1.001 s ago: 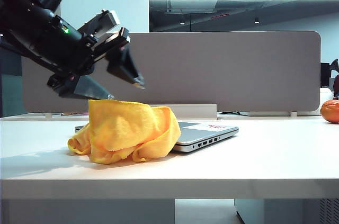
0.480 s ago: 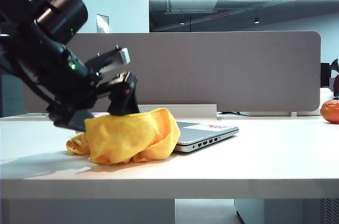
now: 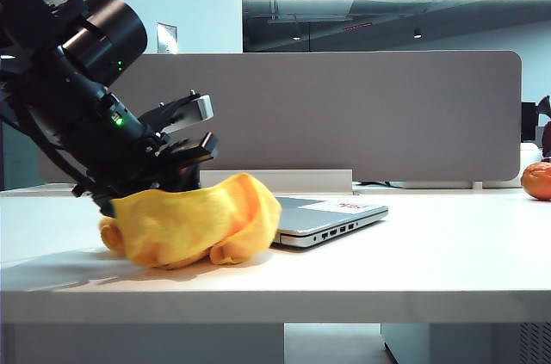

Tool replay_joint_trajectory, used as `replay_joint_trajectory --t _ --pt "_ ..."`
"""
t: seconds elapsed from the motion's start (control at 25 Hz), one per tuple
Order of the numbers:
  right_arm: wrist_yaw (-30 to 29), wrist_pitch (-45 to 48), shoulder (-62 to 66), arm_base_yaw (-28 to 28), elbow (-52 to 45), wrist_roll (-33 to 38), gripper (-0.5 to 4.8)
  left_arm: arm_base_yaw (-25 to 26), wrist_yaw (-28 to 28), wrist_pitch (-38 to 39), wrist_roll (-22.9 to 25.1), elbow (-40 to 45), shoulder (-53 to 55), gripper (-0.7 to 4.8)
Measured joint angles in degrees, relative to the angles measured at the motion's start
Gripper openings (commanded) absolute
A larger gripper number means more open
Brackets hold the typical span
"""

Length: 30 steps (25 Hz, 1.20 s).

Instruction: Pick up the yellow rag and put it over the laptop.

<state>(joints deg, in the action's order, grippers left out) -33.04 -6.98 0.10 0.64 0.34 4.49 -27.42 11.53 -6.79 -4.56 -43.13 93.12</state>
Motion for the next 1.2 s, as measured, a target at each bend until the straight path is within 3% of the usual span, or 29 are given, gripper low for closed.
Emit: replay_joint_trajectory --t 0.16,0.44,0.64,0.92,1.2 --pt "0.0 0.0 0.0 0.0 0.0 0.0 -0.06 0.0 0.0 0.4 0.0 0.0 0.0 -0.06" --pt "0.0 0.0 0.0 0.0 0.0 0.0 -0.06 0.0 0.0 1.4 0.0 0.0 -4.5 -0.06" --pt "0.0 0.0 0.0 0.0 0.0 0.0 -0.06 0.0 0.0 -4.2 0.0 -1.7 -12.6 -0.06" --pt "0.0 0.0 0.0 0.0 0.0 0.0 -0.06 0.0 -3.2 -5.8 0.0 -6.8 -11.8 -0.06" --pt "0.0 0.0 0.0 0.0 0.0 0.0 -0.06 0.1 -6.6 -14.1 0.7 -12.2 -5.5 -0.06"
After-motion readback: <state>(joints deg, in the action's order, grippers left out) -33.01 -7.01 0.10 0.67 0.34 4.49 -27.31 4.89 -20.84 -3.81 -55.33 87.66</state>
